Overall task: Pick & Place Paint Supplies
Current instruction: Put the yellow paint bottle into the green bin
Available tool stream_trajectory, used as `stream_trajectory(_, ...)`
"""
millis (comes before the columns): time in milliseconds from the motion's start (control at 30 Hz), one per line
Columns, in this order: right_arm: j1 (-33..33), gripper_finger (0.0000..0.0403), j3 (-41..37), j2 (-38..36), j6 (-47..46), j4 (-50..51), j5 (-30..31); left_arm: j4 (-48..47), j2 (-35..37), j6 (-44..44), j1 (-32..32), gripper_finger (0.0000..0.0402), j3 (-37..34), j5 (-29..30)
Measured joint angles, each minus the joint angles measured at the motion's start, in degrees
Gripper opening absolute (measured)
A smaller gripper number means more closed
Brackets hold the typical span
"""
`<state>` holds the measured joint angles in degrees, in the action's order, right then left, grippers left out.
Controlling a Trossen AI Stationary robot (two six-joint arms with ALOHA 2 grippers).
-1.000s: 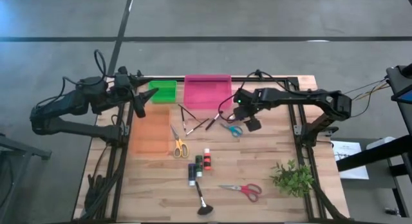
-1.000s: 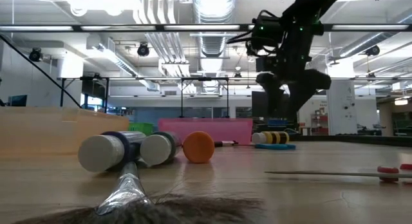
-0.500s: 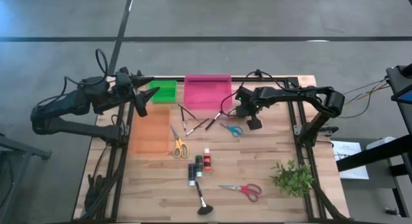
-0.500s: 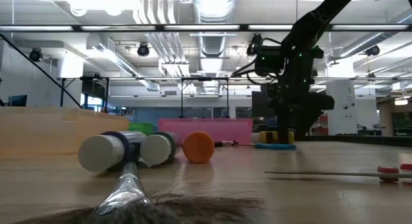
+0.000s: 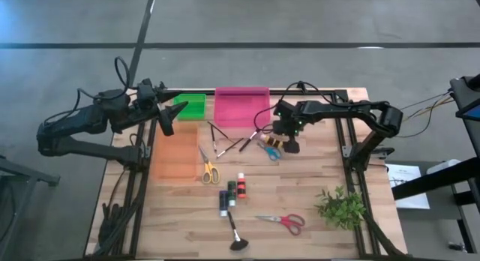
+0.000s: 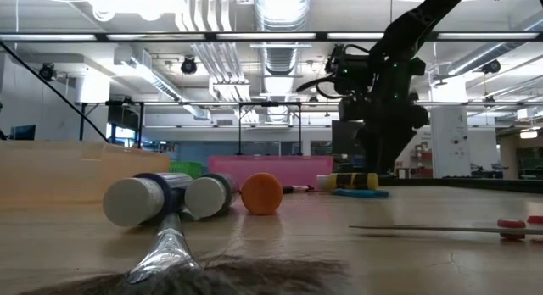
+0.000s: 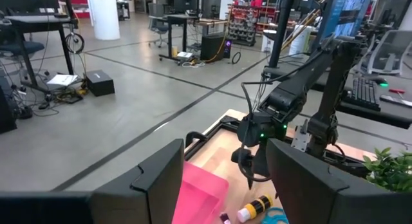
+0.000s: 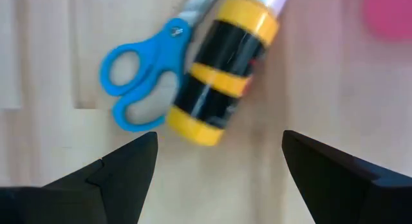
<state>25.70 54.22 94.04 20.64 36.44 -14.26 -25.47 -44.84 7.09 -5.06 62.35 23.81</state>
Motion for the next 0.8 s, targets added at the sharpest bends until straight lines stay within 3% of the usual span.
stream_trajectory(233,-2.7,0.0327,0.0,-2.3,-12.3,0.0,-3.6,-0.1,0.0,0.3,0.0,0.0232,0.0,-0.4)
stream_trajectory(400,-5.9,0.0327,-0.2,-2.8,-17.1,-5.4,4.2,-0.1,0.0,0.3,0.0,0.0231,0.0,-0.9)
stream_trajectory(633,-6.1,0.0327,-1.0,2.3,-18.6,-11.0,13.9,-0.1,0.0,0.2,0.0,0.0231,0.0,-1.5)
stream_trajectory(800,-3.0,0.0327,-1.0,6.4,-19.0,-12.9,11.9,-0.1,0.0,0.2,0.0,0.0231,0.0,-2.6)
